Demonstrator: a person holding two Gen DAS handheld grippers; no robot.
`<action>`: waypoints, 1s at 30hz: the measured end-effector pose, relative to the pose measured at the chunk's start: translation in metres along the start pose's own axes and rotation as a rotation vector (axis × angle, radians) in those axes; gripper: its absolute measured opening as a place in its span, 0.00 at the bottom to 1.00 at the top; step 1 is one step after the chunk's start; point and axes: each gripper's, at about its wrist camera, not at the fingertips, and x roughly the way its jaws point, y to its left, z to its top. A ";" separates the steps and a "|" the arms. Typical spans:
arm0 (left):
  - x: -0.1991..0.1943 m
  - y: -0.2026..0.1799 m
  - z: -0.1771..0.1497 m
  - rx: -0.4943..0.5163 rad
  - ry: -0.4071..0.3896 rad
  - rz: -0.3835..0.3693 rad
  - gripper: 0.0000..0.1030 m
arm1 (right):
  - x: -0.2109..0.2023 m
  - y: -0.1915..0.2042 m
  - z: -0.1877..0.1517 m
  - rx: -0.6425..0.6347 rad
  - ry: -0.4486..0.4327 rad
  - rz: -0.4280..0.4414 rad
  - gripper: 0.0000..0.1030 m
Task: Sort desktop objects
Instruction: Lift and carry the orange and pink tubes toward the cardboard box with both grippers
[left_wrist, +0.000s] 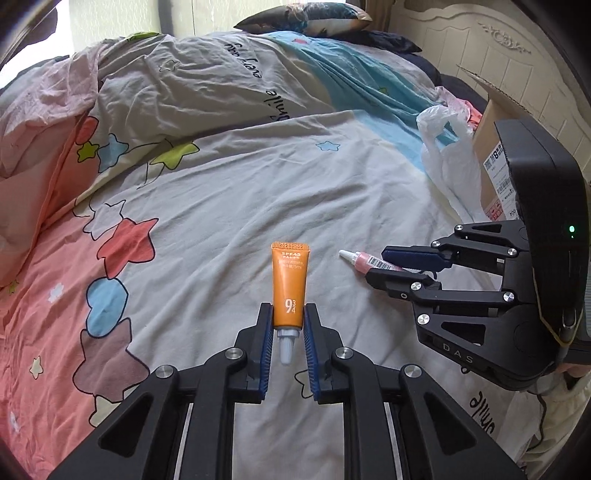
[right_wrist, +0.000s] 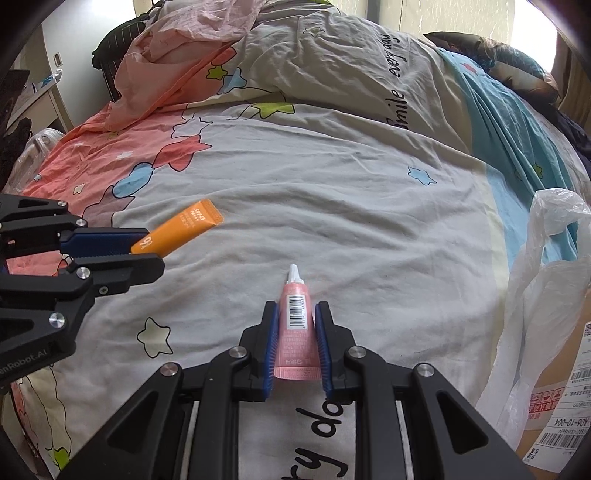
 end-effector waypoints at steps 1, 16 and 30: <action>-0.004 -0.002 -0.002 0.010 0.005 0.002 0.15 | -0.004 0.003 -0.001 0.000 -0.002 0.003 0.18; -0.071 -0.019 -0.043 0.010 -0.034 -0.007 0.15 | -0.029 0.016 -0.018 0.058 0.021 0.021 0.10; -0.068 -0.018 -0.050 0.013 -0.007 0.001 0.16 | 0.004 0.021 -0.020 0.065 0.068 -0.012 0.34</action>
